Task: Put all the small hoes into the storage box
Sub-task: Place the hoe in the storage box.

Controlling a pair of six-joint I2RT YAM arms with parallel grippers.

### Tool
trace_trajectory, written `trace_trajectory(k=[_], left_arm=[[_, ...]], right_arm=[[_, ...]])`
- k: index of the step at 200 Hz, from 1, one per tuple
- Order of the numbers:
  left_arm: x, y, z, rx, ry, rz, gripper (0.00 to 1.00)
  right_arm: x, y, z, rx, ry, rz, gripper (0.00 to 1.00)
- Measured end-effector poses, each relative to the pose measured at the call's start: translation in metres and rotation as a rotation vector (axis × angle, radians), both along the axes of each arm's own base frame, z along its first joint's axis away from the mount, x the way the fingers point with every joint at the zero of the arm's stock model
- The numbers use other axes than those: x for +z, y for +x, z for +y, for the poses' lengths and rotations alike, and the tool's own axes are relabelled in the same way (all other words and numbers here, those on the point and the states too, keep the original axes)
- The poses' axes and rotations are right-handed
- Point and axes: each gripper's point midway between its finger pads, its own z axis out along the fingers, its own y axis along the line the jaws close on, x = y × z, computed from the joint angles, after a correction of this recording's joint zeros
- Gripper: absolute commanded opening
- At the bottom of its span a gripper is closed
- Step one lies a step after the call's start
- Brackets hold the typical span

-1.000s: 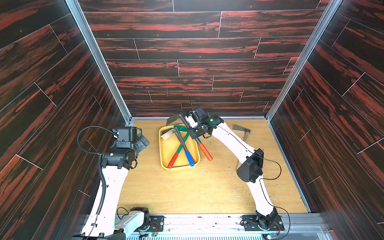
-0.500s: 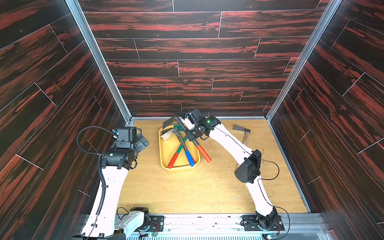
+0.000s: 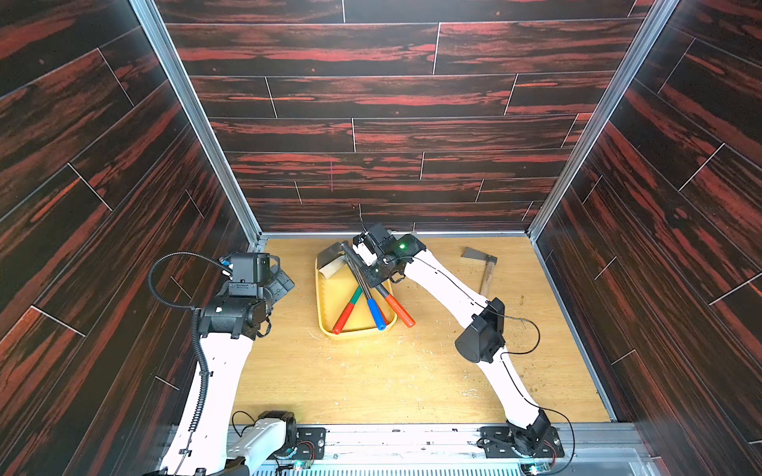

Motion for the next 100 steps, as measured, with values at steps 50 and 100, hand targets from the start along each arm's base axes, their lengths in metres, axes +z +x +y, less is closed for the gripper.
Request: trace_trajectory(k=[50,100], left_arm=[[0.000,0.000,0.000,0.004,-0.005,-0.001,0.99],[0.000,0.000,0.000,0.007,-0.008,-0.002,0.99]], right_arm=[[-0.006,-0.002,-0.004,-0.021,-0.034,0.006,0.05],[-0.013,-0.003,-0.008,-0.028,-0.069,0.009,0.05]])
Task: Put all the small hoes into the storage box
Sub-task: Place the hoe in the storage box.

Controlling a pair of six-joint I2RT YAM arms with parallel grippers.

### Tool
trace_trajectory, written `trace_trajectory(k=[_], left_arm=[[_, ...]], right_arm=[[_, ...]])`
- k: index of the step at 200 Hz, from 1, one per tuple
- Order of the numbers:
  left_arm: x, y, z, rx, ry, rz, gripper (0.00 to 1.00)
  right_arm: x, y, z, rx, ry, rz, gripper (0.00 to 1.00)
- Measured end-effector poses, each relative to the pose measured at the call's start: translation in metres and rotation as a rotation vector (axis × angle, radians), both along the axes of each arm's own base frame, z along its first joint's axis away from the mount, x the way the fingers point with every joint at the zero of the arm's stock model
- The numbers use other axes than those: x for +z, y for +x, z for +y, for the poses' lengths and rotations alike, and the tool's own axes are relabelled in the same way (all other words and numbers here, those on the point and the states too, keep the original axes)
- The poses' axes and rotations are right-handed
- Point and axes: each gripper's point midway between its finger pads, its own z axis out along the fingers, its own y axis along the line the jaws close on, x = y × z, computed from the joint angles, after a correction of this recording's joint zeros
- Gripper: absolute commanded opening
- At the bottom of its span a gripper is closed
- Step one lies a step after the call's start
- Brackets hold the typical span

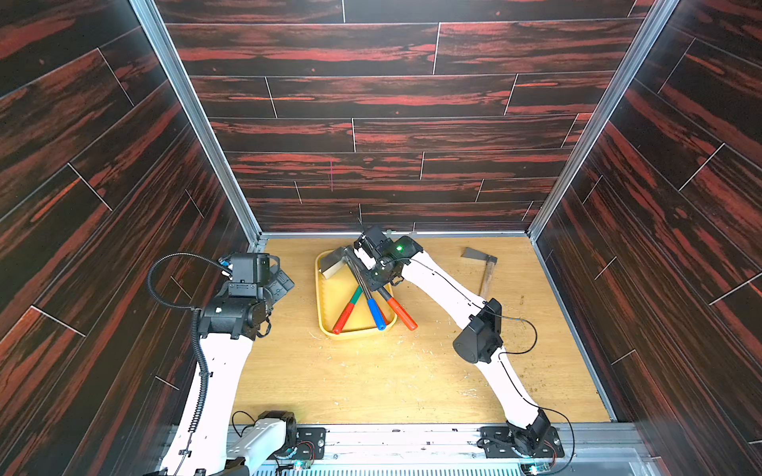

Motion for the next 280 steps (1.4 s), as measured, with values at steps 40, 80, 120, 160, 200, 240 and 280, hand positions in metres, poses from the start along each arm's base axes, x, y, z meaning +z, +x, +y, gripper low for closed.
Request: trace_trajectory(k=[40,80,120,160,200,240,280], left_arm=[[-0.001,0.001,0.000,0.001,-0.003,0.002,0.99],[-0.004,0.004,-0.002,-0.004,-0.010,0.011,0.99],[-0.004,0.005,-0.002,-0.006,-0.011,0.014,0.99],[-0.002,0.005,-0.002,-0.006,-0.011,0.009,0.99],[-0.001,0.005,-0.002,-0.006,-0.011,0.006,0.99],[-0.001,0.005,-0.002,-0.006,-0.011,0.006,0.99],[-0.001,0.005,-0.002,-0.006,-0.010,0.006,0.99]], right_arm=[[-0.011,-0.001,0.000,-0.001,-0.034,0.001,0.07],[-0.011,-0.006,0.003,0.007,-0.045,-0.006,0.09],[-0.011,-0.010,0.007,0.021,-0.045,-0.007,0.12],[-0.011,-0.014,0.011,0.034,-0.046,-0.007,0.15],[-0.011,-0.016,0.013,0.040,-0.047,-0.008,0.17],[-0.011,-0.016,0.013,0.041,-0.051,-0.013,0.19],[-0.011,-0.013,0.011,0.038,-0.065,-0.028,0.21]])
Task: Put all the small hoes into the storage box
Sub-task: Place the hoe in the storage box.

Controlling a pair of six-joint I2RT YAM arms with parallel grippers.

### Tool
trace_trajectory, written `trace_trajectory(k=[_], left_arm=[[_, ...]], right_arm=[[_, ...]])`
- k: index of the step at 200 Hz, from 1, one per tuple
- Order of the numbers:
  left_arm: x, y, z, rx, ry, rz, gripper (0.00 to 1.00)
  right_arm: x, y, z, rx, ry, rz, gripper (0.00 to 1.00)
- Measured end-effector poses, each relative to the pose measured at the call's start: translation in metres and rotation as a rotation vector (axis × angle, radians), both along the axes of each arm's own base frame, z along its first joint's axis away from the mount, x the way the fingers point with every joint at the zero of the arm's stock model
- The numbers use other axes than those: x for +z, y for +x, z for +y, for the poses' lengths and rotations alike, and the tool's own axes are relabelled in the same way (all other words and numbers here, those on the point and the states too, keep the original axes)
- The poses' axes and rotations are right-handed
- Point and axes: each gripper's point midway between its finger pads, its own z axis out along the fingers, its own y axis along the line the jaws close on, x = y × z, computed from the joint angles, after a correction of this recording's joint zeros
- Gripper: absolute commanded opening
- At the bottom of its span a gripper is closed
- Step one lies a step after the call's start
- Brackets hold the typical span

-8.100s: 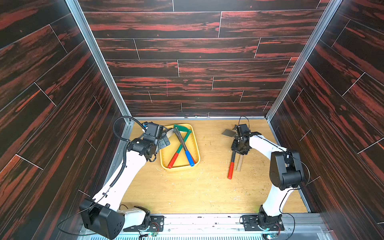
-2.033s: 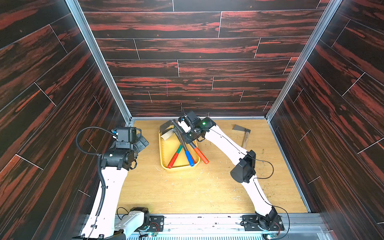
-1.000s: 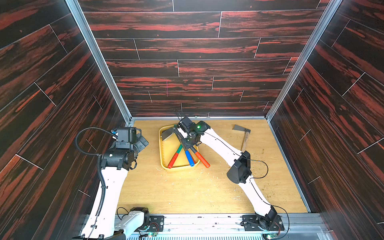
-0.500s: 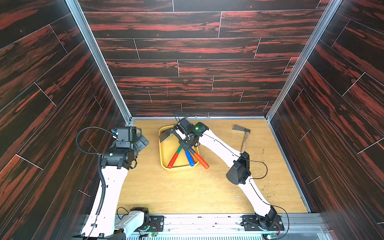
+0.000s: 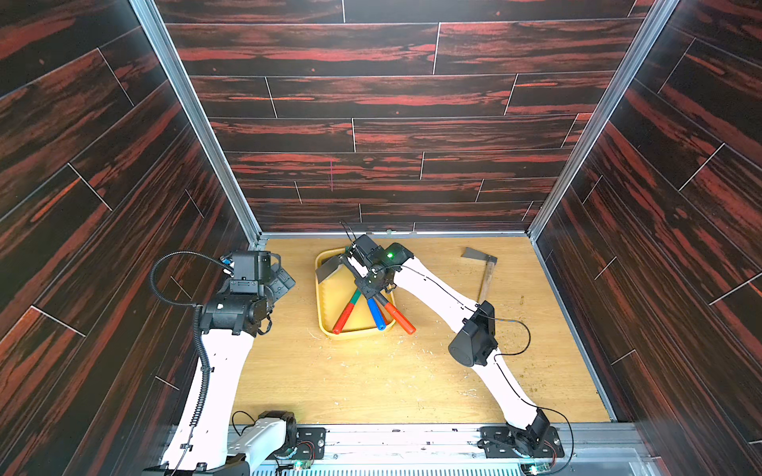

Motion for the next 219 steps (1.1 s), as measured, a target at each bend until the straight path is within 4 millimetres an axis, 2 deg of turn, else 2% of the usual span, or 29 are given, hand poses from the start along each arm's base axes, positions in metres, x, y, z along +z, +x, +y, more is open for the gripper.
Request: trace_trajectory(k=[106,186,219], left_arm=[[0.002,0.000,0.000,0.000,0.001,-0.004,0.99],[0.002,0.000,0.000,0.001,0.002,-0.005,0.99],[0.002,0.000,0.000,0.002,0.002,-0.005,0.99]], right_arm=[[0.002,0.006,0.004,-0.002,0.010,-0.026,0.29],[0.014,0.012,0.011,-0.003,0.051,-0.060,0.29],[0.027,0.017,0.016,-0.012,0.089,-0.087,0.29]])
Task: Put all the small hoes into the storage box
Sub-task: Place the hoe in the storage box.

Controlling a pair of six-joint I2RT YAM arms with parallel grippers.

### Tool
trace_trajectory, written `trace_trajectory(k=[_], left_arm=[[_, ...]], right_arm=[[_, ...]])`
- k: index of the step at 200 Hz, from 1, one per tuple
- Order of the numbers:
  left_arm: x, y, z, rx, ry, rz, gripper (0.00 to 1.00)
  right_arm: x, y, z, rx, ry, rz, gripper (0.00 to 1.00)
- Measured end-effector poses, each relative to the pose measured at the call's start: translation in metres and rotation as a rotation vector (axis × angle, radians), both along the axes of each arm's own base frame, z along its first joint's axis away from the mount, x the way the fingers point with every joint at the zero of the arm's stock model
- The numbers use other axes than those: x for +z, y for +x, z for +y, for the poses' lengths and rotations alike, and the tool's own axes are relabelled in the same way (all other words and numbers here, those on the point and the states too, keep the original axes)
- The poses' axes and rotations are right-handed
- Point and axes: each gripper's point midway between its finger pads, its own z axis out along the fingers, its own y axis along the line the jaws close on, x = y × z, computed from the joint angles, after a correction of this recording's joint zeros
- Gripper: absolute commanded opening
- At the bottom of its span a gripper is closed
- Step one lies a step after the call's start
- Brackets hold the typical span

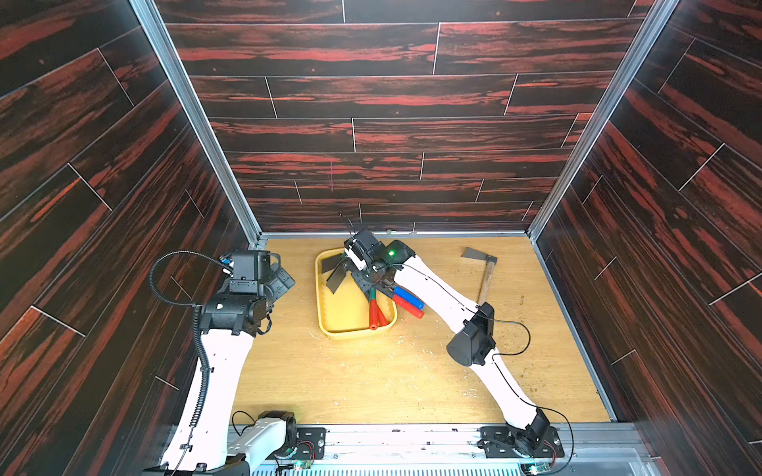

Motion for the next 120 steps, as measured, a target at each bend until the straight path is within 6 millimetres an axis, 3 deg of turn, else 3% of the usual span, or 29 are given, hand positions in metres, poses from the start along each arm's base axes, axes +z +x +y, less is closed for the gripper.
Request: trace_trajectory(k=[37,57,78,120], left_arm=[[0.000,0.000,0.000,0.000,0.000,0.000,0.99],[0.000,0.000,0.000,0.000,0.001,0.000,0.99],[-0.001,0.000,0.001,0.002,0.004,0.001,0.99],[-0.002,0.001,0.000,-0.001,0.000,-0.002,0.99]], right_arm=[[0.006,0.007,-0.001,-0.050,0.041,-0.005,0.29],[0.008,0.014,-0.020,-0.127,0.048,0.013,0.28],[0.006,0.026,-0.064,-0.259,0.055,0.054,0.27],[-0.017,0.051,-0.190,-0.571,0.078,0.139,0.27]])
